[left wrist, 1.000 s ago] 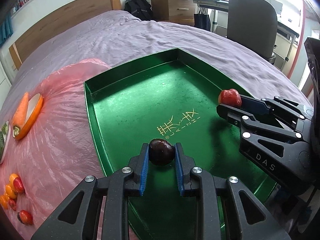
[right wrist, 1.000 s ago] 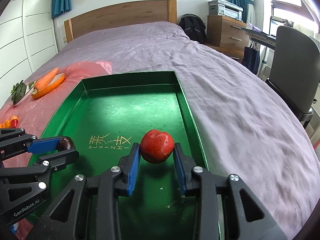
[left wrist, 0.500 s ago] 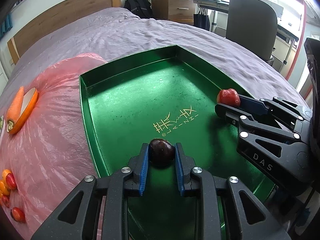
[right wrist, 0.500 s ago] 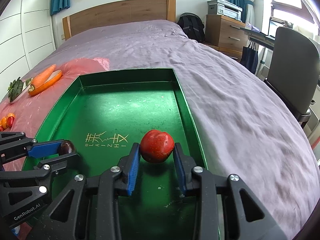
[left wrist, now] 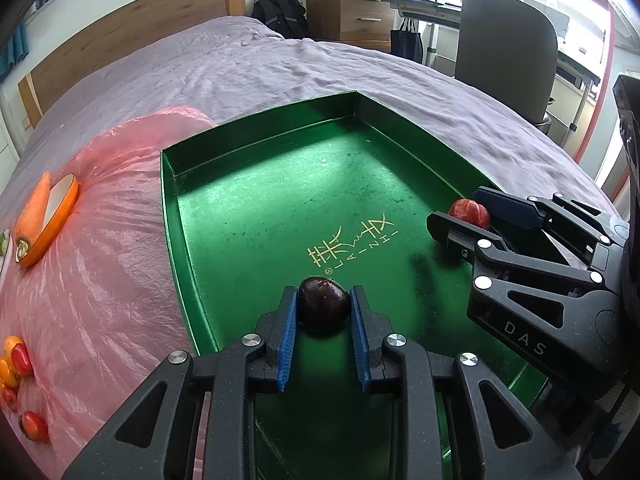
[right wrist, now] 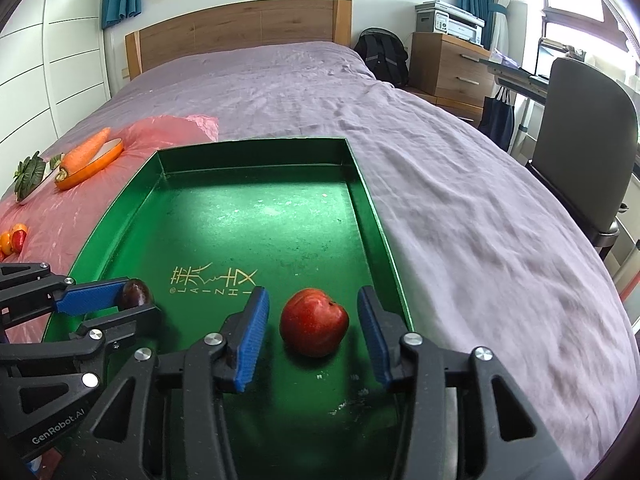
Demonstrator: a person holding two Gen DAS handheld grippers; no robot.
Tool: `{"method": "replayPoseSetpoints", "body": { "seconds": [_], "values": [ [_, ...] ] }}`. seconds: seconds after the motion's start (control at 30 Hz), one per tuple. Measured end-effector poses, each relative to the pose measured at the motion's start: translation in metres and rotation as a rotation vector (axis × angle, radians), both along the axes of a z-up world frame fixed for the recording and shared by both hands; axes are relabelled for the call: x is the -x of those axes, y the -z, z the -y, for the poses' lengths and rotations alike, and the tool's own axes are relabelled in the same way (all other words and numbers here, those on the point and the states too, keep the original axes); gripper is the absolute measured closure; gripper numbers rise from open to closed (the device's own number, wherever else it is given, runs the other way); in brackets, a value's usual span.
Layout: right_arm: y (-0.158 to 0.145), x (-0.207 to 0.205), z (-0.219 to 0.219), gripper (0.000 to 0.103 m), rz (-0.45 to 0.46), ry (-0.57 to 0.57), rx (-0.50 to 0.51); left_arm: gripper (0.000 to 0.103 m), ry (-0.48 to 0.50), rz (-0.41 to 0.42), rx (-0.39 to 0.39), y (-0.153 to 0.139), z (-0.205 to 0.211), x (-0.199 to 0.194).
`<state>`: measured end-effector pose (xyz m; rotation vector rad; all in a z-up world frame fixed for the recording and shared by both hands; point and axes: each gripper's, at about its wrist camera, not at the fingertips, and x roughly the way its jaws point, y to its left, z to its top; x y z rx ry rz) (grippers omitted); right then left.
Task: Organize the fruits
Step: 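Open the left gripper releasing the plum while the right gripper releases the apple, then withdraw both open tools from the tray back toward the fruit rows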
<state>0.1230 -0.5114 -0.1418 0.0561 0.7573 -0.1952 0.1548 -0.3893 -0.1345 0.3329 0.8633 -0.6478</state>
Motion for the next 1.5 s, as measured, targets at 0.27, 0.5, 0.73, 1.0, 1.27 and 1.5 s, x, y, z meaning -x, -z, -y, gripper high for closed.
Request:
{"method": "replayPoseSetpoints", "body": {
  "seconds": [0.27, 0.5, 0.73, 1.0, 1.27, 1.5],
  "values": [
    [-0.002, 0.001, 0.0, 0.013, 0.01, -0.003, 0.002, 0.064, -0.009, 0.02, -0.011, -0.003, 0.001, 0.002],
    [-0.007, 0.003, -0.001, 0.007, 0.028, -0.001, -0.002, 0.062, -0.004, 0.051, -0.015, -0.012, 0.002, 0.007],
    [-0.015, 0.007, -0.001, 0.005, 0.057, -0.003, -0.016, 0.062, -0.022, 0.062, -0.007, -0.021, -0.005, 0.009],
    [-0.029, 0.011, -0.012, 0.0, 0.093, 0.008, 0.02, 0.058, -0.074, 0.077, 0.027, -0.04, -0.028, 0.019],
    [-0.055, 0.032, -0.008, 0.0, 0.127, 0.074, 0.063, 0.055, -0.084, 0.041, 0.1, -0.061, -0.064, 0.046],
    [-0.07, 0.069, -0.025, 0.0, 0.126, 0.122, 0.11, 0.055, -0.05, 0.03, 0.131, -0.075, -0.086, 0.082]
  ]
}}
